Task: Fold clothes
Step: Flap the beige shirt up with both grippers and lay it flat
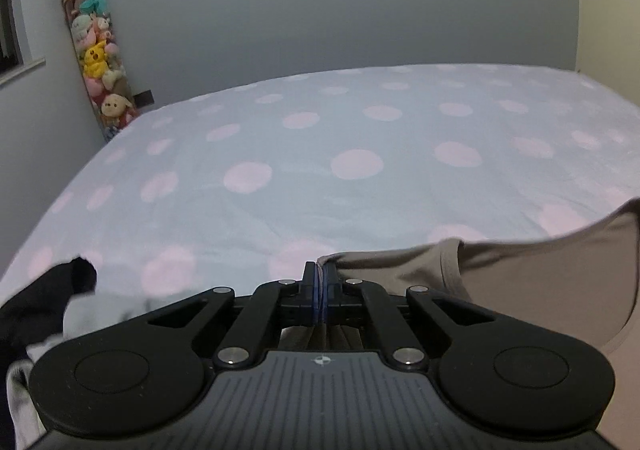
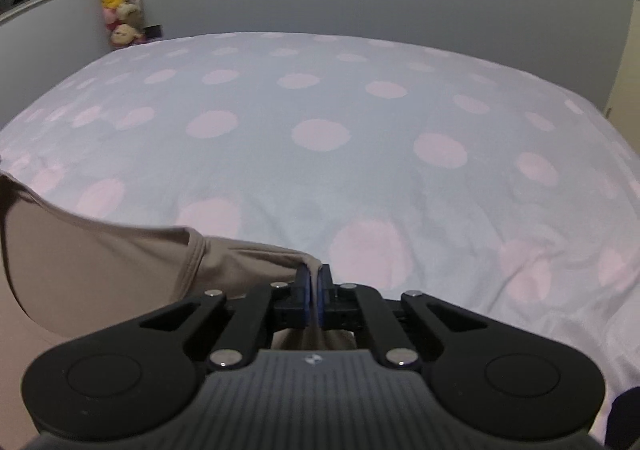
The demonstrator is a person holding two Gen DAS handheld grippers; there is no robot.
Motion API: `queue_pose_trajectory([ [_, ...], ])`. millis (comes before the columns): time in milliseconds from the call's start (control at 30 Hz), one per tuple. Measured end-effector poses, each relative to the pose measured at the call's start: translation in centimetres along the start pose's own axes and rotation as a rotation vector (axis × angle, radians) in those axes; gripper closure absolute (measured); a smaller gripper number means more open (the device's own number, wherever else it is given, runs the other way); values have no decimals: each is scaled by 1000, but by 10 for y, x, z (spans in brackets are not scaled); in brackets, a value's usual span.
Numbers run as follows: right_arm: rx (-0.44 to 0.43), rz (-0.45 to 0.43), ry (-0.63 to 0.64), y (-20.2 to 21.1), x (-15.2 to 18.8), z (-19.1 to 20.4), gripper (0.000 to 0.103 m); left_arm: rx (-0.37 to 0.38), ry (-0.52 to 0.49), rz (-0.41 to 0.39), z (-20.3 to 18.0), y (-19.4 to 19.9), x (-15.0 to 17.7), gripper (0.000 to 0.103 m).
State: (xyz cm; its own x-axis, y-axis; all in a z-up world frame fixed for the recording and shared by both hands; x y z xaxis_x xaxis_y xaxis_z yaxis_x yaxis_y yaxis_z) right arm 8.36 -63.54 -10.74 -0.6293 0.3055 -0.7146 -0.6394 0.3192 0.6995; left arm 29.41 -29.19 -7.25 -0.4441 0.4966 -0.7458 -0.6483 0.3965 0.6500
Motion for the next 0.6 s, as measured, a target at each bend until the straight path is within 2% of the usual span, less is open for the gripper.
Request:
queue_pose_trajectory([
  [200, 11, 66, -23, -36, 8, 1, 99, -26, -75, 95, -17, -43, 22, 99],
  [300, 3, 58, -43, -17, 15, 0, 95, -32, -72, 115, -16, -45, 36, 91],
  [333, 0, 56, -50, -11, 17, 0, 86, -34, -72, 108, -14, -43, 38, 88],
  [367, -3, 53, -56, -5, 19, 0, 65, -36, -72, 102, -12, -38, 40, 87],
  [400, -5, 51, -63, 2, 21, -1, 58, -40, -70, 92, -9, -30, 42, 86],
  [467, -11, 46, -76, 14, 25, -1, 55, -29, -68, 62, -4, -8, 44, 84],
  [533, -16, 41, -90, 26, 29, -2, 55, -9, -63, 36, 2, 23, 49, 67],
  [600, -22, 36, -103, 39, 33, -3, 55, 27, -56, 14, 9, 58, 55, 60],
])
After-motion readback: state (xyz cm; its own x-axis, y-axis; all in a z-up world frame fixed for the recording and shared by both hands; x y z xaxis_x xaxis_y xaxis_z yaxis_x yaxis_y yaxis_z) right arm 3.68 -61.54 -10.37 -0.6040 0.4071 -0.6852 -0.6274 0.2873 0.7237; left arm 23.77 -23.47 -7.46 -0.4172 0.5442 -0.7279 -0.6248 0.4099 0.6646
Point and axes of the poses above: each gripper's, at about its wrist camera, not at the fingertips, and y roughly against the way its jaws point, z to its left, x to its underside, the point moved 3 cm from there along -y, roughly the way its jaws point
